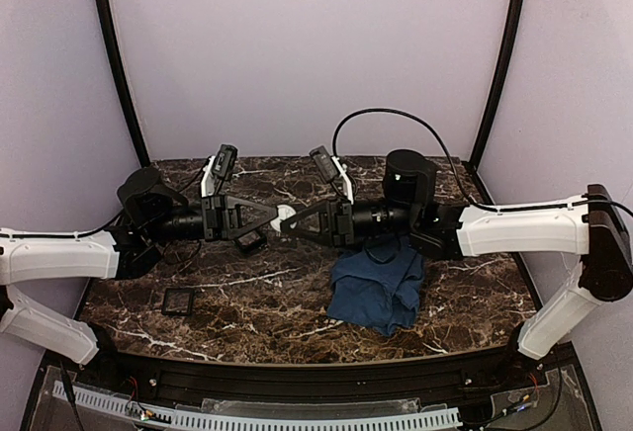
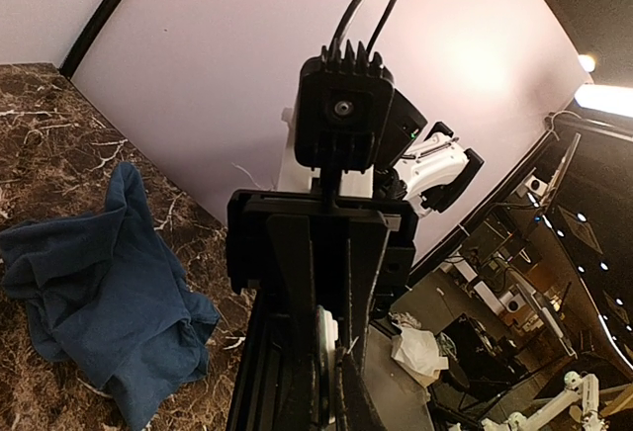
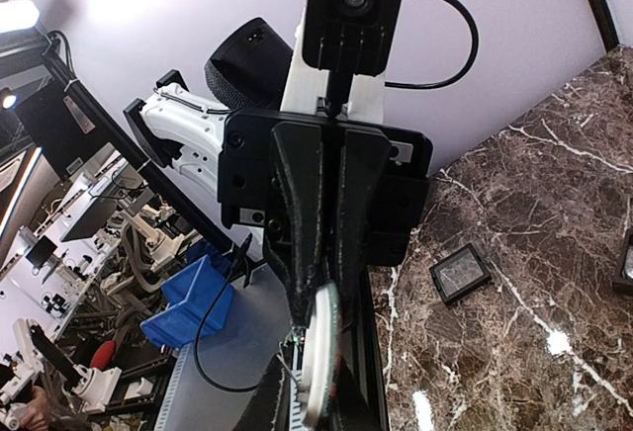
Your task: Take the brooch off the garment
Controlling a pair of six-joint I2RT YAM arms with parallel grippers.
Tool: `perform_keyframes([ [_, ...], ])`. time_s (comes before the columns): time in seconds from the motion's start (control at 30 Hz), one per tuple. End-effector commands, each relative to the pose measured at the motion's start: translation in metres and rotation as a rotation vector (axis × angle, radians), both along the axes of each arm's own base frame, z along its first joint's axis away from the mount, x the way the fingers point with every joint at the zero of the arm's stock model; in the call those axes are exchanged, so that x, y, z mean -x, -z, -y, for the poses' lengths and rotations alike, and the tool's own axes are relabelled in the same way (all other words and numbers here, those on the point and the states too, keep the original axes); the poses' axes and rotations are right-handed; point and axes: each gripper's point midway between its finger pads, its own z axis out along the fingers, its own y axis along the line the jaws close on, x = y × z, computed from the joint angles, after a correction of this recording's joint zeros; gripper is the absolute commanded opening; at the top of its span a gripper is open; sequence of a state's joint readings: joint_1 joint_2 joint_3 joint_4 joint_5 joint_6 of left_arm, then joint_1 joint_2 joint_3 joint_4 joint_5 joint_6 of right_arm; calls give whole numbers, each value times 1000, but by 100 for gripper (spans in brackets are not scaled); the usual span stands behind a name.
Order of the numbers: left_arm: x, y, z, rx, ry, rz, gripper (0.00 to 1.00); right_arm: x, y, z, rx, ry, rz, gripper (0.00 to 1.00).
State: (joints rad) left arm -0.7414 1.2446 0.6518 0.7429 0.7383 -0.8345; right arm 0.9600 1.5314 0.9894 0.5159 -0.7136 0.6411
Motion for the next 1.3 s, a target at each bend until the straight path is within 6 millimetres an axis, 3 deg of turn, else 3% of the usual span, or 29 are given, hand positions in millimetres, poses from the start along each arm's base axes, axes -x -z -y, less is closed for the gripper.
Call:
perform_keyframes([
  [0.0, 3, -2, -1, 15, 15, 21, 1, 1, -14, -5, -42, -8, 19, 10],
  [0.37, 6, -4, 1, 20, 37, 24, 1, -4, -4, -9, -7, 3, -28, 0],
  [0.73, 8, -2, 4, 11, 49, 27, 1, -23, 25, -18, 106, 74, -122, 0],
  [1.27, 10, -3, 4, 6, 54, 36, 1, -56, 72, -8, 204, 161, -349, 0],
])
